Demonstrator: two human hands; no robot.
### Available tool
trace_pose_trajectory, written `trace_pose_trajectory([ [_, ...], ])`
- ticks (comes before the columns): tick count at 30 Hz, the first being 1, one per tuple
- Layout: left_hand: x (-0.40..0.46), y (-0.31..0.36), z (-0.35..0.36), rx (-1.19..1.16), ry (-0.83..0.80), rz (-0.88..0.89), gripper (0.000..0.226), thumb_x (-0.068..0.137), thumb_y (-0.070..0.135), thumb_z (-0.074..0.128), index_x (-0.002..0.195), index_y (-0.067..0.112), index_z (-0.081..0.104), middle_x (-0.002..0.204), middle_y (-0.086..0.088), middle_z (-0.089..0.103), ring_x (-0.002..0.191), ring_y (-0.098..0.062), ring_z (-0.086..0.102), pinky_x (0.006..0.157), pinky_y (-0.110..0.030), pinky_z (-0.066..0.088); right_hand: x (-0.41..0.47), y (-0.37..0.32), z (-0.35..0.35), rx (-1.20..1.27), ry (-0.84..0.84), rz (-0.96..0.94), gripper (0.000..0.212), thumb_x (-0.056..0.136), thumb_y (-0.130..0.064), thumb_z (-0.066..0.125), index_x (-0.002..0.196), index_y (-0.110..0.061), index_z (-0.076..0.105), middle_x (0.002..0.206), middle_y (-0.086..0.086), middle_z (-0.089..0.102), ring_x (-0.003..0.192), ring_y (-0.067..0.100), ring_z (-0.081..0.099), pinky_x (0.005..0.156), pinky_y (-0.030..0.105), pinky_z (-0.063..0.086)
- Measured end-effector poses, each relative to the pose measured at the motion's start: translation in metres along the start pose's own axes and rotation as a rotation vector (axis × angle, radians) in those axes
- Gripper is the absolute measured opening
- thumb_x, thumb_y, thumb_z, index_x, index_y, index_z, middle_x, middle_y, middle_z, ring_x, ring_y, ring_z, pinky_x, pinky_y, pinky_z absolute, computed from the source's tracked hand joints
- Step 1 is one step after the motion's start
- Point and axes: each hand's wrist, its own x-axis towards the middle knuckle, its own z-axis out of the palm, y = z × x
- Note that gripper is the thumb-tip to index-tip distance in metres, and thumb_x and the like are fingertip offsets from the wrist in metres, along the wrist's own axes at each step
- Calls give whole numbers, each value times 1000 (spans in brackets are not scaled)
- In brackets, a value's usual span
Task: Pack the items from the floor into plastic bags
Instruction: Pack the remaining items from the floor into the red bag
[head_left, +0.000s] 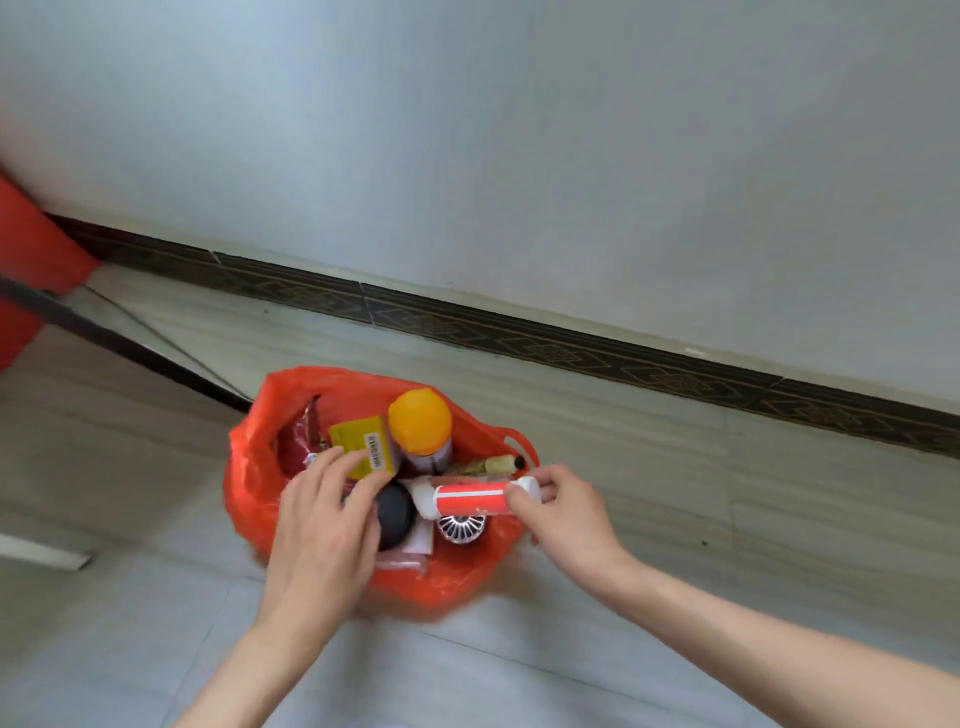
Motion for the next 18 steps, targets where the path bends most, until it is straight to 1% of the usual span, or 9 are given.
trace_pose_trajectory([
  [3, 0, -39, -25, 86, 128, -296, 42, 79, 20, 52, 119, 9, 55, 128, -20, 47, 120, -38, 38, 92, -53, 31, 10, -23, 46, 52, -3, 1, 11, 80, -30, 63, 84, -23, 55, 81, -1, 63, 81, 18, 59, 71, 30, 46],
  [5, -3, -60, -28, 77, 139, -484, 56, 79, 17, 66, 130, 6, 44, 136, -23, 38, 126, -41, 31, 95, -58, 27, 16, -30, 76, 119, -39, 78, 18, 81, -33, 61, 88, -17, 58, 78, -1, 60, 75, 16, 55, 62, 25, 42],
  [6, -5, -67, -28, 38, 138, -540, 63, 78, 13, 69, 133, 4, 41, 137, -24, 36, 126, -41, 31, 97, -59, 27, 17, -31, 91, 176, -75, 117, 22, 81, -35, 61, 90, -15, 59, 76, -1, 58, 69, 15, 53, 58, 23, 39],
  [7, -7, -72, -27, -22, 133, -568, 65, 78, 11, 68, 135, 3, 38, 136, -24, 37, 126, -39, 33, 98, -57, 28, 18, -31, 103, 225, -103, 143, 23, 82, -35, 60, 93, -14, 59, 79, 1, 58, 66, 14, 52, 56, 22, 39],
  [9, -12, -78, -22, -164, 115, -575, 58, 82, 7, 64, 134, 2, 39, 127, -21, 45, 119, -34, 40, 99, -46, 33, 17, -29, 114, 257, -128, 145, 22, 86, -26, 59, 106, -15, 60, 93, 4, 63, 72, 12, 57, 56, 17, 45],
  [11, -16, -78, -16, -204, 116, -547, 46, 83, 5, 60, 127, 2, 48, 114, -18, 54, 109, -32, 48, 93, -37, 36, 20, -24, 112, 229, -96, 140, 27, 88, -16, 58, 115, -15, 59, 103, 4, 64, 79, 11, 61, 63, 17, 51],
  [13, -17, -75, -11, -205, 143, -522, 33, 83, 1, 60, 115, -1, 56, 103, -17, 58, 100, -35, 52, 87, -31, 34, 26, -17, 100, 185, -64, 161, 22, 87, -8, 56, 108, -13, 64, 99, 5, 67, 83, 17, 64, 79, 27, 54],
  [15, -16, -70, -10, -227, 167, -516, 22, 83, 2, 61, 105, 0, 59, 96, -15, 58, 93, -34, 53, 81, -28, 34, 34, -11, 88, 194, -54, 204, 18, 84, 0, 54, 93, -12, 64, 92, 10, 68, 89, 23, 65, 90, 36, 51],
  [18, -12, -63, -9, -228, 194, -497, 17, 82, 7, 64, 98, 2, 60, 91, -11, 55, 87, -31, 52, 77, -31, 37, 49, -4, 76, 248, -20, 227, 17, 87, 2, 51, 94, -11, 60, 88, 14, 67, 86, 26, 65, 91, 39, 52],
])
